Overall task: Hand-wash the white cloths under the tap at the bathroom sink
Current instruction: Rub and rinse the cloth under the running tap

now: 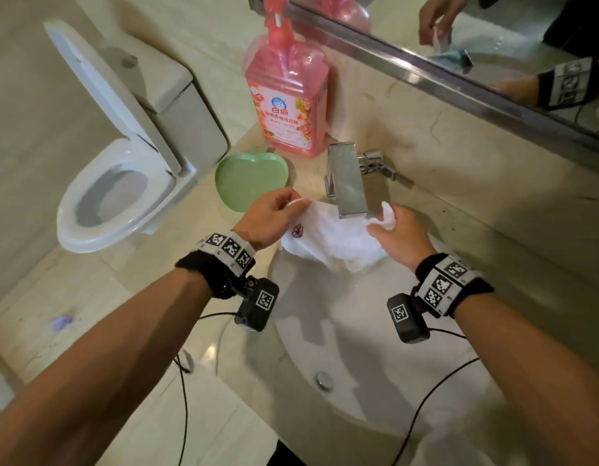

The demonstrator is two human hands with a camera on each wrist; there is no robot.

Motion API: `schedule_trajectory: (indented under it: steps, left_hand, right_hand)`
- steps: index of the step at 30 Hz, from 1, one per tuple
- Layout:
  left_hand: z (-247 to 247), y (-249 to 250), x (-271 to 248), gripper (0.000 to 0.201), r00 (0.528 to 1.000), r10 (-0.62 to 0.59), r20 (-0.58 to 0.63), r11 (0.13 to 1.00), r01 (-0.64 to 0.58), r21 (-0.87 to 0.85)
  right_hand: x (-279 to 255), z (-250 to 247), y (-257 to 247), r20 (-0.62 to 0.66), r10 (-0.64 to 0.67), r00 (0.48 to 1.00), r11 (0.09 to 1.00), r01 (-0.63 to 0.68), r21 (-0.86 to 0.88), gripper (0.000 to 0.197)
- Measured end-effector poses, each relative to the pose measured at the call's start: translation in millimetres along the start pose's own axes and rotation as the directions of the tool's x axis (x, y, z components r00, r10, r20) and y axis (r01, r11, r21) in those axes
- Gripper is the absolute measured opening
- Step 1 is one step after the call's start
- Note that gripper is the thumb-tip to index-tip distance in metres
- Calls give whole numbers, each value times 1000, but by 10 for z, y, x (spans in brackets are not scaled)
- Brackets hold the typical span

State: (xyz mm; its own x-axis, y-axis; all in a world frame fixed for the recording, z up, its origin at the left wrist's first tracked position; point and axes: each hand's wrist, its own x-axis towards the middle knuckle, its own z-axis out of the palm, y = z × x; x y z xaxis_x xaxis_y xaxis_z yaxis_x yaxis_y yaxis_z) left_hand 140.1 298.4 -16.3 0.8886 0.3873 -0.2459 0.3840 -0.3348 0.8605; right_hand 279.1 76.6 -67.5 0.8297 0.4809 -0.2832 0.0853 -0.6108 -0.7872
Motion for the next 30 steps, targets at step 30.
schedule_trajectory:
  steps: [30]
  left_hand:
    - [797, 78, 111, 19, 910, -400, 110, 914, 404, -26]
  right_hand:
    - [-274, 285, -211, 302, -228, 926, 938, 292, -188, 63]
